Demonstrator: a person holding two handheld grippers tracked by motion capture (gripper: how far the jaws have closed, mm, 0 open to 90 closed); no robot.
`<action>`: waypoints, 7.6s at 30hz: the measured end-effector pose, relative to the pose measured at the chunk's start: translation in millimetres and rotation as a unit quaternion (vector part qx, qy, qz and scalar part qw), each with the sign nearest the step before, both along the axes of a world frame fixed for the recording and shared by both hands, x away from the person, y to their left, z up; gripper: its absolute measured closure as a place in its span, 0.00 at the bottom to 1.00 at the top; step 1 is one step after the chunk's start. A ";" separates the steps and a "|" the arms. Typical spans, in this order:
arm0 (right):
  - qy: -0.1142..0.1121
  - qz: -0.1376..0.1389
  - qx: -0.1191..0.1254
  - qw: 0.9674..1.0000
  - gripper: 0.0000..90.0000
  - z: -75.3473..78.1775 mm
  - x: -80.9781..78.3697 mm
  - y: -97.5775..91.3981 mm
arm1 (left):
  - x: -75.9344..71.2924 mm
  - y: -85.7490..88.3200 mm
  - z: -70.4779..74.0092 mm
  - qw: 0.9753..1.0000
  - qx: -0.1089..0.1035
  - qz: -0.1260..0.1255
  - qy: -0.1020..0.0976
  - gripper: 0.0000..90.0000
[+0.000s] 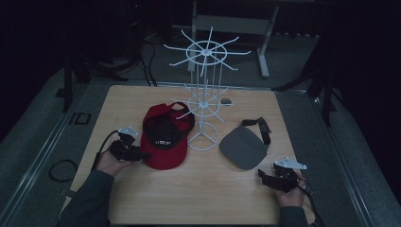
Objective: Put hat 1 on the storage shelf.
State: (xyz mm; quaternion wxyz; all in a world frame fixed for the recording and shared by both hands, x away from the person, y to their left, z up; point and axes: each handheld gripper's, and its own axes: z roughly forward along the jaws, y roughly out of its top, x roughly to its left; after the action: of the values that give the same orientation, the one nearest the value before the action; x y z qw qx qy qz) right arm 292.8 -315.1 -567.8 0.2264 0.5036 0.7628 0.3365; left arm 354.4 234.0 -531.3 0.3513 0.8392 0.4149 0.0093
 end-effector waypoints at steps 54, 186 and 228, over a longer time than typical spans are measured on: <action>0.001 0.002 0.000 1.000 0.28 0.0 0.2 0.0 | -14.3 5.9 5.8 0.995 -0.062 0.064 -0.033 0.96; 0.000 0.002 0.000 1.000 0.28 0.0 0.4 0.1 | -33.6 45.9 160.3 0.932 -0.136 0.191 -0.276 0.96; 0.001 0.003 0.000 1.000 0.28 0.0 0.3 0.1 | -43.3 16.0 124.7 0.944 -0.092 0.153 -0.279 0.95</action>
State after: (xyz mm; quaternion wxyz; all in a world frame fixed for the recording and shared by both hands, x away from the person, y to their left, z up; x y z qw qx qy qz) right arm 293.1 -315.1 -567.8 0.2248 0.5020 0.7644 0.3365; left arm 311.1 249.9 -406.6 0.5229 0.6935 0.4230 0.2582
